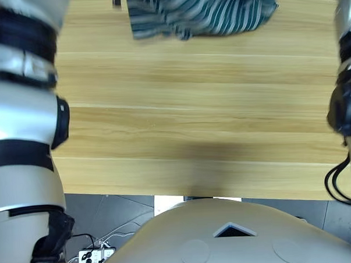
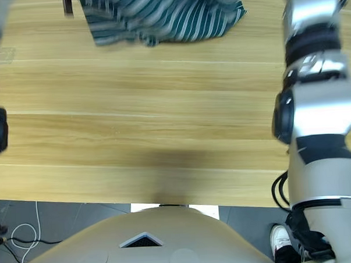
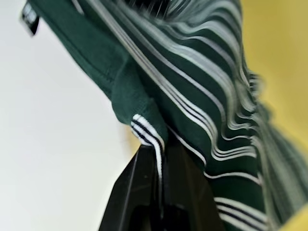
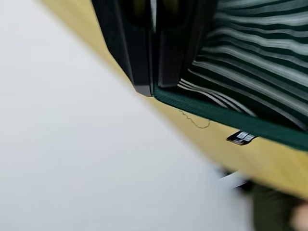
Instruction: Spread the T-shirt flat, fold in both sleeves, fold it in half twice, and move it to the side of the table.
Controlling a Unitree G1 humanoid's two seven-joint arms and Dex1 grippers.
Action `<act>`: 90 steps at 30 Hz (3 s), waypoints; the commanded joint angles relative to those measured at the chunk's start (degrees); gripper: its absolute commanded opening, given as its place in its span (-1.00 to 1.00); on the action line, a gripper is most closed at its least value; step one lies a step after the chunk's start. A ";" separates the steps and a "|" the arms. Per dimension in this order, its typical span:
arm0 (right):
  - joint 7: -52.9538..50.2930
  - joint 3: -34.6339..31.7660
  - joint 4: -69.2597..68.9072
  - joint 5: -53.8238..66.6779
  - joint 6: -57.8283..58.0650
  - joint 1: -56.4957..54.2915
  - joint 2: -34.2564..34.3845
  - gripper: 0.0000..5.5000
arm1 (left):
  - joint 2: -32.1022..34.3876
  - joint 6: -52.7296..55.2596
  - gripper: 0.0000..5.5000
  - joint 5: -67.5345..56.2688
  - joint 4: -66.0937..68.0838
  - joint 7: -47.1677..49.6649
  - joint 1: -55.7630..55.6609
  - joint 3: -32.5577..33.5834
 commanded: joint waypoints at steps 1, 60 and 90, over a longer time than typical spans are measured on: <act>7.01 3.17 -23.14 4.81 6.70 18.63 1.68 -0.98 | 5.86 5.24 -1.00 -5.06 -29.41 -2.89 27.03 0.07; 28.30 1.39 -66.84 18.79 22.24 59.73 -12.99 0.48 | 13.03 4.99 -1.00 8.50 -37.62 14.17 60.35 14.19; 26.26 3.75 -43.60 12.97 14.76 52.02 -11.58 0.48 | 13.34 4.67 -1.00 10.27 -36.21 17.87 61.41 13.62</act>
